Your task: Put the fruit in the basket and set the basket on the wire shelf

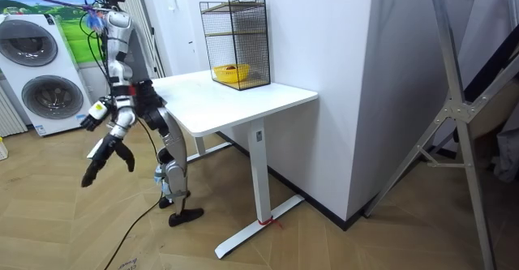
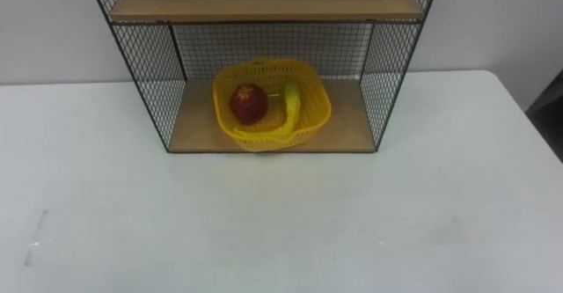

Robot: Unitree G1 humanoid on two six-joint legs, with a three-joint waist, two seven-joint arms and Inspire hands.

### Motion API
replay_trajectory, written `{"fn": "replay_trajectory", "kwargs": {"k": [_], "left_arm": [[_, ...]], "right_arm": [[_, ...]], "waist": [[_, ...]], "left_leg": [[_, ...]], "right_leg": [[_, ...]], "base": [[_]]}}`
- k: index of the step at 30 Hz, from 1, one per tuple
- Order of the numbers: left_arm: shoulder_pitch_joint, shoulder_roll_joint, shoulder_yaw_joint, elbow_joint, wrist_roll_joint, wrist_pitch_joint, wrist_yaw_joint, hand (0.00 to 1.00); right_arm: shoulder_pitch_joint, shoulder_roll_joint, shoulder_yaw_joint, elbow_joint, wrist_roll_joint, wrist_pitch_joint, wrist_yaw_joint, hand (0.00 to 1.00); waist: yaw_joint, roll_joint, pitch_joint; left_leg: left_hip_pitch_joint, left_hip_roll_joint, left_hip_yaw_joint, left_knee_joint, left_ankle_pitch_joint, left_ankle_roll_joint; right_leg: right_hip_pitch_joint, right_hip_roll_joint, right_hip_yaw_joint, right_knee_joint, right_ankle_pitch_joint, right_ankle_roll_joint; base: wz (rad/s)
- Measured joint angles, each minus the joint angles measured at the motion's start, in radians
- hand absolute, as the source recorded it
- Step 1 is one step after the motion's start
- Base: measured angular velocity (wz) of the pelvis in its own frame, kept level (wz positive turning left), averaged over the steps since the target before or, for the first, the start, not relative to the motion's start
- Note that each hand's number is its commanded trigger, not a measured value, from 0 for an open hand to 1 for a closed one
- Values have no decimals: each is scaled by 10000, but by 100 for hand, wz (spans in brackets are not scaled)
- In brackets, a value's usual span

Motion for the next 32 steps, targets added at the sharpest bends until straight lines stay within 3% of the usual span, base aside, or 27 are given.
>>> {"fn": "replay_trajectory", "kwargs": {"k": [1,2,4,9,11,13,16,17,18,19,21,25,32], "left_arm": [[-119,-18,-47,464,783,412,-628,0],[-160,-12,-122,665,1165,607,-948,0],[-210,121,-714,1335,2980,1319,-2168,0],[-717,308,-1888,1385,6626,2024,-3327,0],[-1036,281,-2443,1284,7757,2321,-3496,0],[-1601,184,-3160,1020,9586,2701,-3625,0],[-2187,140,-4275,599,11457,2918,-3776,0],[-2277,140,-4455,523,11777,2965,-3797,0],[-2501,135,-4784,261,12337,2984,-3860,0],[-2654,121,-5027,-58,12665,2941,-3905,0],[-2621,160,-5341,-285,13234,2767,-4018,0],[-2464,43,-5791,-402,14221,2908,-4150,0],[-2342,-217,-5893,-343,14421,2945,-4371,0]], "right_arm": [[-318,-79,376,603,-1501,363,524,0],[-430,-134,531,789,-2135,550,789,0],[-730,-389,850,990,-4181,1176,1755,0],[-1653,-822,1482,833,-6358,1917,2503,0],[-1911,-820,2005,511,-7193,2068,2768,0],[-2223,-733,2416,212,-7934,2219,3143,0],[-2535,-502,2833,11,-8572,2268,3612,0],[-2616,-452,2963,-47,-8689,2266,3691,0],[-2693,-362,3224,-293,-8815,2286,3903,0],[-2688,-292,3465,-399,-8856,2251,4056,0],[-2724,-234,3771,-435,-8899,2254,4338,0],[-2763,-170,4147,-431,-8875,2238,4902,0],[-2771,-142,4509,-300,-8871,1947,5471,0]], "waist": [[106,-11,30],[144,-1,35],[158,51,62],[183,41,64],[208,27,66],[170,22,70],[-70,-21,107],[-159,-45,166],[-194,-51,307],[-225,-60,382],[-232,-72,391],[-240,-115,402],[-213,-71,331]], "left_leg": [[151,10,69,-30,-12,-19],[216,17,84,-37,-15,-23],[546,47,16,-60,-22,-32],[692,16,-164,-153,73,-207],[828,19,-147,-357,134,-308],[969,58,-157,-501,213,-441],[995,159,-185,-508,224,-456],[990,164,-202,-509,227,-453],[985,177,-187,-511,242,-425],[964,172,-164,-536,269,-376],[885,179,-137,-572,319,-264],[808,218,-113,-566,353,-202],[802,232,-124,-562,346,-191]], "right_leg": [[105,31,98,-28,34,1],[179,44,115,-76,65,3],[655,85,53,-393,208,17],[810,26,-200,-506,207,38],[856,40,-180,-542,267,-55],[936,103,-164,-579,313,-140],[1037,229,-188,-721,313,-226],[1036,239,-210,-711,304,-241],[1012,267,-225,-691,290,-271],[981,306,-210,-704,300,-293],[851,386,-168,-713,295,-309],[772,391,-179,-730,295,-308],[832,411,-150,-866,345,-312]], "base": [[-20],[-13],[6],[14],[-3],[-6],[0],[0],[-4],[-6],[-6],[-1],[0]]}}
